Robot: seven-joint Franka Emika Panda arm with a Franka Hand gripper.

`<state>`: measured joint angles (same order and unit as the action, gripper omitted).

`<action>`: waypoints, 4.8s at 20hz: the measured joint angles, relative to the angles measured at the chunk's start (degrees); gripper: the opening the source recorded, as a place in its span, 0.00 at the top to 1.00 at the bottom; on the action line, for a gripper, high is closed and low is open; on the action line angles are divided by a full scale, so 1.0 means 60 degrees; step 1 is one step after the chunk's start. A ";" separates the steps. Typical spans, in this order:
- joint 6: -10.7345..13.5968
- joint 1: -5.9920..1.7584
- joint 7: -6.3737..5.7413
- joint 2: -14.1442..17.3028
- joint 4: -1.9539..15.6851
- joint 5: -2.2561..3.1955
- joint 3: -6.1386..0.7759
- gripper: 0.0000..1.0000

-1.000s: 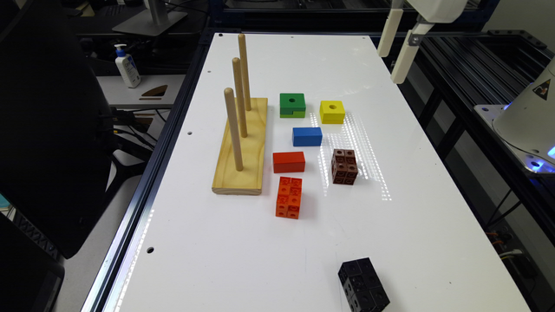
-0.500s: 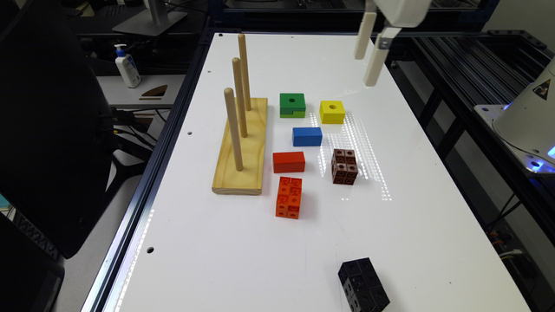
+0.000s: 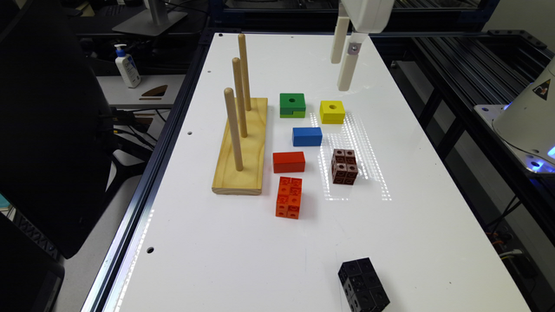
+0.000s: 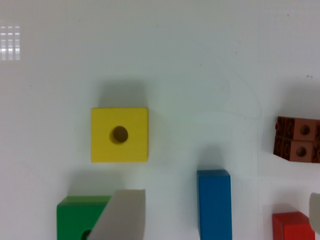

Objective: Pick up narrow blue stick.

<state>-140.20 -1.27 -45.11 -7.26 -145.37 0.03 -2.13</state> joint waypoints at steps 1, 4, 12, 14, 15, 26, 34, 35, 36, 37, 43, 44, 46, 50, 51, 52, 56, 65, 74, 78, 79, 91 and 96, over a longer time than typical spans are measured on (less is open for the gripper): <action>0.0000 0.0000 -0.0013 0.0070 0.0083 -0.0002 -0.0020 0.00; 0.0000 0.0000 -0.0095 0.0345 0.0391 -0.0006 -0.0114 0.00; -0.0001 -0.0001 -0.0175 0.0786 0.0726 -0.0006 -0.0194 0.00; -0.0105 -0.0001 -0.0176 0.0978 0.0722 -0.0006 -0.0195 0.00; -0.0256 -0.0001 -0.0176 0.1155 0.0720 -0.0006 -0.0195 0.00; -0.1111 -0.0002 -0.0176 0.2035 0.0763 -0.0006 -0.0196 0.00; -0.1729 -0.0003 -0.0176 0.2757 0.0762 -0.0006 -0.0196 0.00; -0.1789 -0.0003 -0.0176 0.2813 0.0764 -0.0006 -0.0196 0.00; -0.1827 -0.0003 -0.0176 0.2841 0.0764 -0.0006 -0.0196 0.00; -0.1831 -0.0003 -0.0177 0.2842 0.0764 -0.0006 -0.0196 0.00; -0.1965 -0.0004 -0.0177 0.3042 0.0763 -0.0006 -0.0196 0.00; -0.2078 -0.0004 -0.0177 0.3152 0.0764 -0.0006 -0.0196 0.00; -0.2367 -0.0002 -0.0177 0.3406 0.0770 -0.0006 -0.0200 0.00; -0.2536 -0.0001 -0.0178 0.3541 0.0783 -0.0006 -0.0213 0.00; -0.2536 -0.0001 -0.0179 0.3541 0.0789 -0.0006 -0.0216 0.00; -0.2536 -0.0001 -0.0180 0.3541 0.0799 -0.0006 -0.0221 0.00; -0.2534 0.0000 -0.0246 0.3550 0.0906 -0.0006 -0.0311 0.00; -0.2630 0.0000 -0.0273 0.3963 0.1172 -0.0006 -0.0335 0.00; -0.2884 -0.0003 -0.0273 0.4738 0.1627 -0.0006 -0.0335 0.00; -0.2884 -0.0005 -0.0273 0.4738 0.1628 -0.0006 -0.0335 0.00; -0.2884 -0.0005 -0.0273 0.4738 0.1628 -0.0006 -0.0335 0.00; -0.2889 -0.0007 -0.0273 0.4764 0.1634 -0.0004 -0.0330 1.00; -0.2888 -0.0009 -0.0273 0.4763 0.1634 -0.0004 -0.0329 1.00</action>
<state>-157.53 -1.33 -46.75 21.32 -135.57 0.01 -4.10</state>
